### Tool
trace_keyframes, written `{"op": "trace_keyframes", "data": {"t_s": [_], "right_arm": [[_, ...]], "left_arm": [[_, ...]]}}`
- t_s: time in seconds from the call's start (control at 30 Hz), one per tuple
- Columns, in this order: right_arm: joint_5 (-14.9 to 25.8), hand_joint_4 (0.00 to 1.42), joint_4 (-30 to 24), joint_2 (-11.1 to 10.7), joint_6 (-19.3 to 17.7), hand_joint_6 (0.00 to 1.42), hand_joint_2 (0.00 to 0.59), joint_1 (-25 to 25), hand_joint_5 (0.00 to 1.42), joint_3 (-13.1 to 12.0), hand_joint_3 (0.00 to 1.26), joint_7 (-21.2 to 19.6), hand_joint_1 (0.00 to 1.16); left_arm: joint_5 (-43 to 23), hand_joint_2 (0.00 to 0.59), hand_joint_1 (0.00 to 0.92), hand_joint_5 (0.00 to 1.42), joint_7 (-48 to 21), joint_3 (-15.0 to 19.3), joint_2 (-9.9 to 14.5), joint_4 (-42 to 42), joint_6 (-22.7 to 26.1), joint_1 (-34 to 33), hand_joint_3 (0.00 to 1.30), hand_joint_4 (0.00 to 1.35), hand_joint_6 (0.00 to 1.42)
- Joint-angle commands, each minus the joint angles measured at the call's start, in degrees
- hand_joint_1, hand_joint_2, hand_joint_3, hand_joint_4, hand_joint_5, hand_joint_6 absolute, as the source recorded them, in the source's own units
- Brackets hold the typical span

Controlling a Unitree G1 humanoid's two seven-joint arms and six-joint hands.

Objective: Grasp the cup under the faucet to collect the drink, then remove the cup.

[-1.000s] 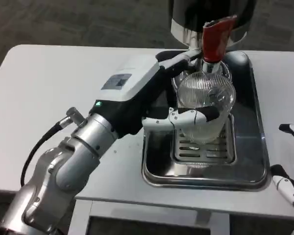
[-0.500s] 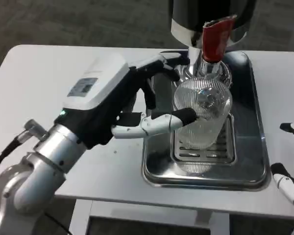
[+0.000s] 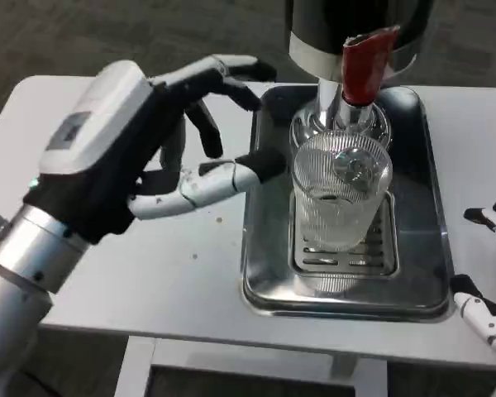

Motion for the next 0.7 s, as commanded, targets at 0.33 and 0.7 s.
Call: {"op": "trace_keyframes", "data": {"t_s": [0.33, 0.7], "right_arm": [[-1.40, 0.00, -0.12, -0.08, 0.95, 0.05, 0.485, -0.31, 0.00, 0.98, 0.11, -1.08, 0.41], [-1.51, 0.00, -0.53, 0.21, 1.22, 0.05, 0.485, 0.10, 0.00, 1.24, 0.11, -1.41, 0.41]], "left_arm": [[-24.28, 0.161, 0.001, 0.44, -9.55, 0.92, -1.28, 0.88, 7.00, -14.12, 0.39, 0.39, 0.43], [-32.11, 0.149, 0.000, 0.33, -16.49, -2.76, -4.98, 3.96, 13.62, -24.03, 0.28, 0.23, 0.31]]}}
